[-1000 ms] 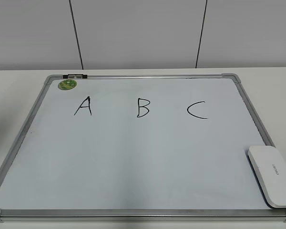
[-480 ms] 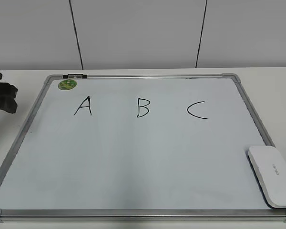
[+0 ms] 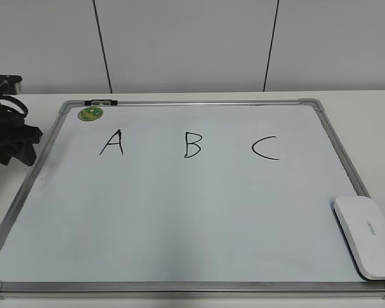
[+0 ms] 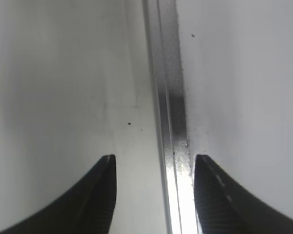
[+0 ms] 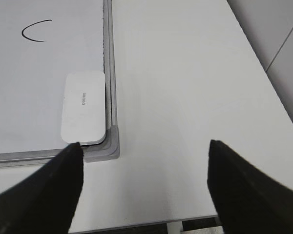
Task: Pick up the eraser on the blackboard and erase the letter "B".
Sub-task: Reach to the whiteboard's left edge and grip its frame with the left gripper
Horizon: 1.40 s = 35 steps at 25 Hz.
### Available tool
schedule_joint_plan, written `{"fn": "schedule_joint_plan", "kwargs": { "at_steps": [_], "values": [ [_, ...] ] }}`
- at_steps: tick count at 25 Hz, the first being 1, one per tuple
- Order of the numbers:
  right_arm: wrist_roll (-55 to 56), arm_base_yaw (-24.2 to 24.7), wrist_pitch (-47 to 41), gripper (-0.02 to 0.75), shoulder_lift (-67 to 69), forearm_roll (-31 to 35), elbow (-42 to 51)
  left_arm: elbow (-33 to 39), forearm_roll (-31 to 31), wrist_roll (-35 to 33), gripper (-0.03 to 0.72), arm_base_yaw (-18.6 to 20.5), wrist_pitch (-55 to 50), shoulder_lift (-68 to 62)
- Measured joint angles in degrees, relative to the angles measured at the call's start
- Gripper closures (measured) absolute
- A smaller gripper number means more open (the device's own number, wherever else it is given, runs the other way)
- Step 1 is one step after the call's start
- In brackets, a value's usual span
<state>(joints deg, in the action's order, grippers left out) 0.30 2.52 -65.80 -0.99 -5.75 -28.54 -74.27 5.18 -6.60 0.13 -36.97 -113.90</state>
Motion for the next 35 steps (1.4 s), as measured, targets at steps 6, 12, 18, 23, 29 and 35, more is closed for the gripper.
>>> {"fn": "schedule_joint_plan", "kwargs": {
  "at_steps": [6, 12, 18, 23, 29, 35],
  "values": [
    [0.0, 0.0, 0.0, 0.150, 0.0, 0.0, 0.0, -5.0, 1.0, -1.6, 0.327, 0.0, -5.9, -4.7],
    [0.0, 0.0, 0.0, 0.150, 0.0, 0.0, 0.0, -10.1, 1.7, -2.5, 0.340, 0.0, -10.7, -7.1],
    [0.0, 0.0, 0.0, 0.150, 0.0, 0.0, 0.0, -13.3, 2.7, -2.7, 0.380, 0.4, -14.6, -10.1],
    [0.0, 0.0, 0.0, 0.150, 0.0, 0.0, 0.0, -13.4, 4.0, -2.8, 0.409, 1.8, -15.2, -10.2],
    [0.0, 0.0, 0.0, 0.150, 0.0, 0.0, 0.0, -13.5, 5.7, -4.2, 0.435, 2.6, -15.6, -10.3],
    [0.0, 0.0, 0.0, 0.150, 0.0, 0.0, 0.0, -13.5, 7.0, -4.3, 0.438, 2.6, -15.7, -11.2]
  ]
}}
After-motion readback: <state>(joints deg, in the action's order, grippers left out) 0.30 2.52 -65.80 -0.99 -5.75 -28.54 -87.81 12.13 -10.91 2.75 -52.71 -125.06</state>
